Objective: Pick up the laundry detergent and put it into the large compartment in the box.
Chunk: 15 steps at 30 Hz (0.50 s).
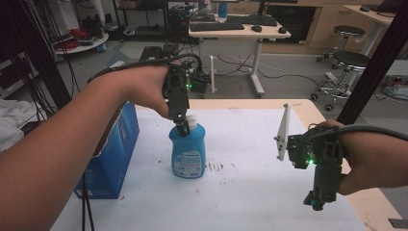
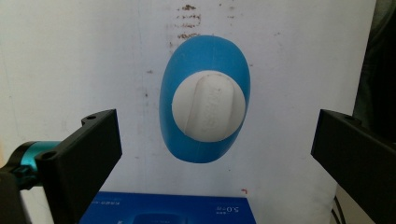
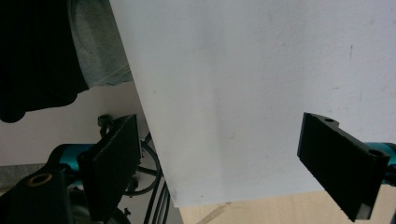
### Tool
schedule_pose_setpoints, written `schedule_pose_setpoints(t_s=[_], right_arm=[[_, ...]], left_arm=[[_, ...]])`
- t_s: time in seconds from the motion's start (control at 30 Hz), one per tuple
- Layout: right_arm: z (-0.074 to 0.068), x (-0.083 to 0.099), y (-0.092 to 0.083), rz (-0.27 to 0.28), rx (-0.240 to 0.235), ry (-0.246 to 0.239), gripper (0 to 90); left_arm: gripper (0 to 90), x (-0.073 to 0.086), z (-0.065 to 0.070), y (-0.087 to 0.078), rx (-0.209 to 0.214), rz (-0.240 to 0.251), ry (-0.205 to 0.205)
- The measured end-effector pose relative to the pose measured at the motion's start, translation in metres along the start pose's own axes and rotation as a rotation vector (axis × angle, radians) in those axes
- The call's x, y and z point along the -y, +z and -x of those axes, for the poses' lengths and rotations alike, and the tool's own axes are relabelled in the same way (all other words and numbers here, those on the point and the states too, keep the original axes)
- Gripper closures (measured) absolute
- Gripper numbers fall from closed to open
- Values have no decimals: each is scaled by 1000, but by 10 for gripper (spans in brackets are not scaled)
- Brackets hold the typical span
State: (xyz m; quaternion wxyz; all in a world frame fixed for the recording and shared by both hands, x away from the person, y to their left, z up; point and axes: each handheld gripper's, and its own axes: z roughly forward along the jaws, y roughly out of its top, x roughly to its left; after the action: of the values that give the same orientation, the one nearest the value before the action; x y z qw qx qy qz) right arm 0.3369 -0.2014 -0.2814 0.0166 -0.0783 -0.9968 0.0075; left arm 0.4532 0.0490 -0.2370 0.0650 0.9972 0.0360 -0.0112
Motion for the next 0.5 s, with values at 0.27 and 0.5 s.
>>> schedule_pose_setpoints(t_s=[0.27, 0.5], right_arm=[[0, 0, 2, -7, 5, -13, 128], [0, -1, 4, -1, -4, 0, 128]], left_arm=[[17, 0, -3, 12, 8, -13, -1], [17, -1, -6, 27, 20, -22, 9]])
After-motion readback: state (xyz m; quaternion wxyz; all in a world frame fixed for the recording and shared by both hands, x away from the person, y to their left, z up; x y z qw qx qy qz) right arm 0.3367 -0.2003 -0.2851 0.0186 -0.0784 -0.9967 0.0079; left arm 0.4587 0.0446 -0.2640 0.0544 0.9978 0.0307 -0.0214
